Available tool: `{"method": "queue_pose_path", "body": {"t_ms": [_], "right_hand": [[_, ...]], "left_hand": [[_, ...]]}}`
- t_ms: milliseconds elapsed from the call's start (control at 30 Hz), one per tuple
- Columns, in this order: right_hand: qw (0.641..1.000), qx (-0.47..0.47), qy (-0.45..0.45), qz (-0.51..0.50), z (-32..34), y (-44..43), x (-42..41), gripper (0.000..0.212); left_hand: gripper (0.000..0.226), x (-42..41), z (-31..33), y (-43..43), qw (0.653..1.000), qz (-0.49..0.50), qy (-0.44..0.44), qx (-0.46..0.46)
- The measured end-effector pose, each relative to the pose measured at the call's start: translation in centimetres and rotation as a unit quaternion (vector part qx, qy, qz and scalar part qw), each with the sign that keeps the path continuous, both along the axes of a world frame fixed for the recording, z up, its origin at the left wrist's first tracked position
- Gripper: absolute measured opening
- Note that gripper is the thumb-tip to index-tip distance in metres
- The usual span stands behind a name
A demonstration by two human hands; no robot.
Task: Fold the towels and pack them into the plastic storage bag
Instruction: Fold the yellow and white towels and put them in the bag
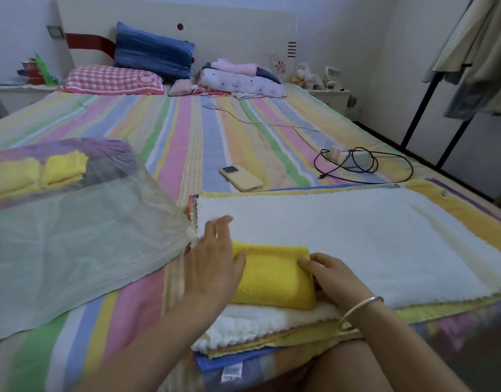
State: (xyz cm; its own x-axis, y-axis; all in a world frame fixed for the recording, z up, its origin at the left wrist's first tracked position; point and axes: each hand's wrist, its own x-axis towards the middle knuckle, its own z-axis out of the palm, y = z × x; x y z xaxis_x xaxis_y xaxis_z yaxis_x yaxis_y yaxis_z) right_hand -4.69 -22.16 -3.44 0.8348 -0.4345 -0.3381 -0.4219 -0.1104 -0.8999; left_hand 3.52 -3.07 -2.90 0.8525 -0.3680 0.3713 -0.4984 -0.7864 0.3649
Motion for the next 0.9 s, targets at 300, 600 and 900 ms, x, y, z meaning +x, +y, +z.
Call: {"method": "queue_pose_path", "body": {"t_ms": [300,600,900], "right_hand": [[0.950,-0.264,-0.165,-0.028,2.1,-1.6,-0.4,0.025],[0.742,-0.538,0.024,0.400,4.6,3.7,2.9,0.053],[0.669,-0.600,0.072,0.432,3.6,4.0,3.5,0.074]], "left_hand": [[0.084,0.2,-3.0,-1.3,0.962,-0.184,0.048,0.197],[0.040,3.3,-0.7,-0.4,0.954,-0.217,0.199,0.057],[0.033,5.6,3.9,-1.4,0.920,-0.175,0.277,0.213]]}}
